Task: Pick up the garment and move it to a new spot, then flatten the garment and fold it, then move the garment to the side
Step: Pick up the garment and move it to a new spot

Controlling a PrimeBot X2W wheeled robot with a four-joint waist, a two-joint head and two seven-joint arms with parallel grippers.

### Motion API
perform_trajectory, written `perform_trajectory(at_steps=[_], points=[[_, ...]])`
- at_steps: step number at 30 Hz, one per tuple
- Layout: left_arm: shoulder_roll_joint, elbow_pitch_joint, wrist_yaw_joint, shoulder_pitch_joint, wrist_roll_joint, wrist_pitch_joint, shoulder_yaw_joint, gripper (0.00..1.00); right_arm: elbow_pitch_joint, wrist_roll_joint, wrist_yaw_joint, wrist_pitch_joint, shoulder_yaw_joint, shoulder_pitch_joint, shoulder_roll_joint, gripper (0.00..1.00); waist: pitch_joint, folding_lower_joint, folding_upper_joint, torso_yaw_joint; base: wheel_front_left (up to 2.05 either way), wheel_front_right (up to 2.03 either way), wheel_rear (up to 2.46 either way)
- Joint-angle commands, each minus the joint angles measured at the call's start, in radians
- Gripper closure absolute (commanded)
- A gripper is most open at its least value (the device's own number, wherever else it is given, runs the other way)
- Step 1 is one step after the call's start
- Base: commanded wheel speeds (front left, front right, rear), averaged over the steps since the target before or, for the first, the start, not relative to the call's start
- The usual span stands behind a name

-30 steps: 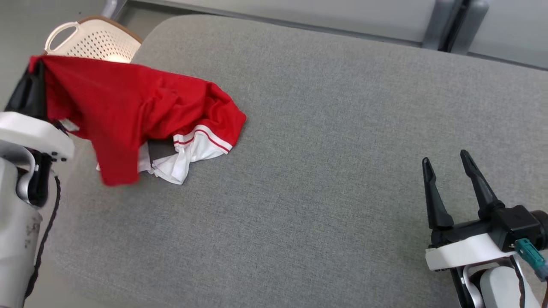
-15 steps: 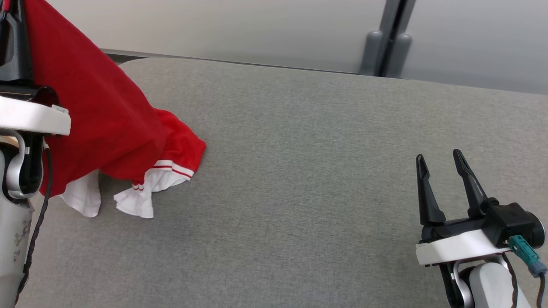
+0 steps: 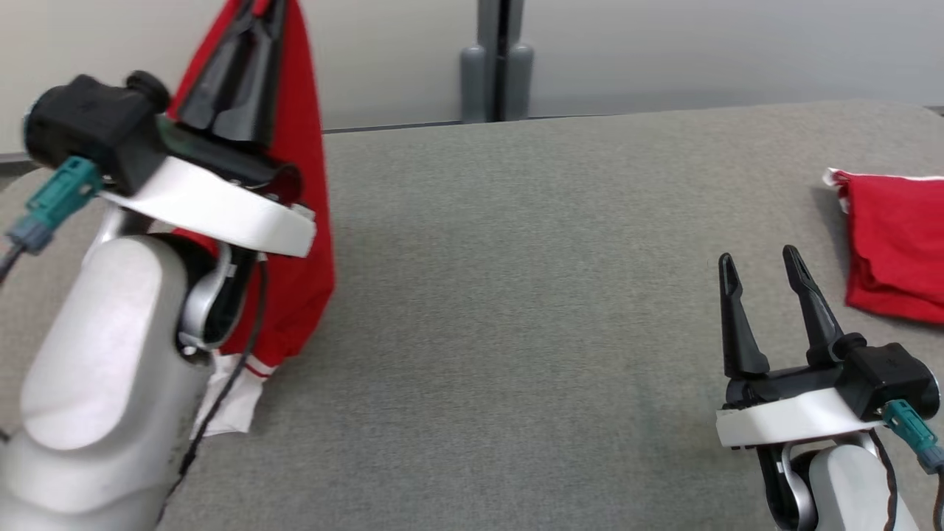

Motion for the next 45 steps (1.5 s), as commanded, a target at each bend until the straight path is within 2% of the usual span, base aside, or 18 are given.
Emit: perform_trajectory(at_steps=[1, 5, 10, 11, 12, 15, 19, 24, 29, 38, 45], points=[[-0.033, 0.004, -0.001, -0.025, 0.009, 0.005, -0.029, 1.00, -0.004, 0.012, -0.002, -0.001, -0.001, -0.015, 0.000, 0.00, 0.021, 0.0000, 0.0000, -0.092, 0.00, 0.00, 0.00], [-0.141, 0.062, 0.003, -0.059, -0.027, 0.009, -0.076, 1.00, -0.013, 0.029, -0.002, -0.001, 0.010, -0.028, 0.000, 0.00, 0.052, 0.0000, 0.0000, -0.174, 0.00, 0.00, 0.00], [-0.218, 0.179, 0.009, -0.111, -0.031, -0.008, -0.119, 1.00, -0.019, 0.047, -0.002, -0.001, 0.029, -0.037, 0.000, 0.00, 0.089, 0.0000, 0.0000, -0.245, 0.00, 0.00, 0.00], [-0.231, 0.213, 0.013, -0.122, -0.034, -0.012, -0.131, 0.58, -0.018, 0.051, -0.002, -0.001, 0.030, -0.037, -0.001, 0.00, 0.096, 0.0000, 0.0000, -0.258, 0.00, 0.00, 0.00], [-0.243, 0.249, 0.011, -0.134, -0.042, -0.010, -0.150, 0.00, -0.018, 0.055, -0.002, -0.001, 0.031, -0.038, -0.001, 0.00, 0.103, 0.0000, 0.0000, -0.269, 0.00, 0.00, 0.00], [-0.258, 0.335, -0.002, -0.167, -0.050, -0.025, -0.208, 0.00, -0.021, 0.065, -0.002, -0.001, 0.037, -0.048, 0.000, 0.00, 0.123, 0.0000, 0.0000, -0.293, 0.00, 0.00, 0.00], [-0.264, 0.419, -0.011, -0.187, -0.071, -0.061, -0.254, 0.00, -0.027, 0.069, -0.002, -0.001, 0.021, -0.051, -0.001, 0.00, 0.137, 0.0000, 0.0000, -0.281, 0.00, 0.00, 0.00], [-0.260, 0.489, -0.007, -0.201, -0.090, -0.117, -0.243, 0.00, -0.036, 0.055, -0.002, -0.001, 0.000, -0.049, -0.001, 0.00, 0.129, 0.0000, 0.0000, -0.201, 0.00, 0.00, 0.00], [-0.208, 0.518, 0.007, -0.158, -0.100, -0.162, -0.180, 0.00, -0.043, 0.023, -0.002, -0.001, -0.010, -0.036, -0.001, 0.00, 0.095, 0.0000, 0.0000, -0.081, 0.00, 0.00, 0.00], [-0.107, 0.425, -0.011, 0.081, -0.109, -0.177, -0.029, 0.00, -0.034, -0.029, -0.002, -0.001, 0.001, -0.009, -0.021, 0.00, 0.016, 0.0000, 0.0000, 0.118, 0.00, 0.00, 0.00], [-0.111, 0.283, -0.064, 0.342, -0.037, -0.177, 0.072, 0.00, -0.033, -0.023, -0.002, -0.001, 0.000, 0.045, -0.028, 0.00, -0.045, 0.0000, 0.0000, 0.189, 0.00, 0.00, 0.00]])
